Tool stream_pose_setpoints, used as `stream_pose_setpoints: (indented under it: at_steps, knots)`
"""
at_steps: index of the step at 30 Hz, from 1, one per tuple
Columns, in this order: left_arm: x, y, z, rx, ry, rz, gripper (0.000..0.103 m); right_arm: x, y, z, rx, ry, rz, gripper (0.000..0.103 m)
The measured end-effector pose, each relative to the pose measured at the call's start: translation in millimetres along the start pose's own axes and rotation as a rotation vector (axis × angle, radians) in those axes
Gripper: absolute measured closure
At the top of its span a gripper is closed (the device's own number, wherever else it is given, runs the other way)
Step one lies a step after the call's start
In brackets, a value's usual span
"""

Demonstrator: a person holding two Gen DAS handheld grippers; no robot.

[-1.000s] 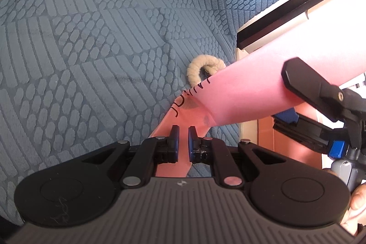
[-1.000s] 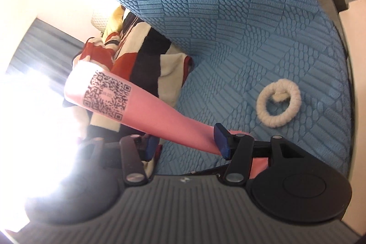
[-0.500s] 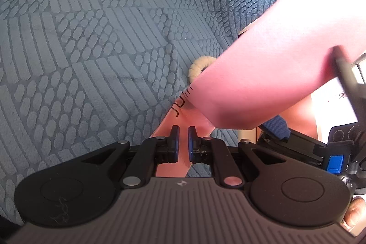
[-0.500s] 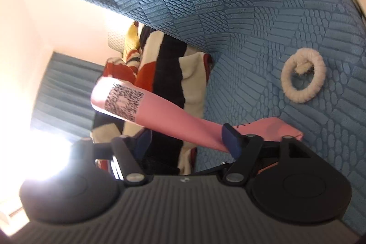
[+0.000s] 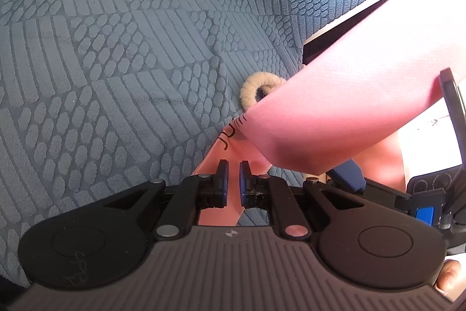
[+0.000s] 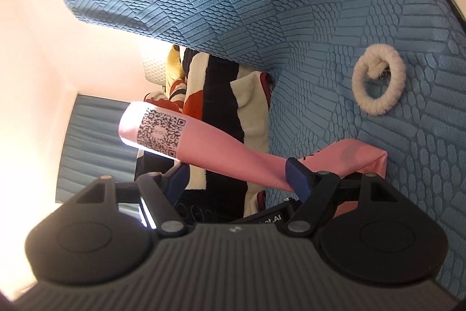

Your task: Organize objects

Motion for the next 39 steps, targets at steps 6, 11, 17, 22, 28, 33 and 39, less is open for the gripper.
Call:
stream_pose_setpoints:
  at_steps: [6,11,17,22,28,33,39]
  knots:
    - [-1,0,0,-0.001,-0.003,-0.002,0.091,2,0,7,-0.034,0.051,0.011,0.014]
    - [-3,-3,-1,-0.003,-0.007,-0.003,0.091,1,2,-10,-0.051,-0.061,-0.032,0.014]
    - [-4,-5,-3,-0.008,-0.016,-0.003,0.091,0,6,-29,-0.01,-0.164,-0.11,0.016]
    - [-6,-6,-13,-0.056,-0.086,-0.004,0.091,-2,4,-30,0.055,-0.154,-0.105,0.016]
    - [-5,-6,-14,-0.087,-0.118,-0.01,0.091,-1,-1,-31,0.123,-0.125,-0.086,0.016]
    - [-2,-4,-16,-0.097,-0.136,-0.008,0.091,-1,-5,-31,0.151,-0.096,-0.06,0.017]
    - [1,0,-18,-0.1,-0.14,-0.004,0.091,0,-7,-33,0.176,-0.083,-0.045,0.017]
Point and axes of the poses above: each gripper's, at about its wrist camera, not at the fingertips, and y roughly against the way its jaws point, z to its left, x to its underside, the point moved 2 cm from there along -y, roughly the way its jaws point, and after that the axes turned 2 degrees about z, right-handed, at the moved point
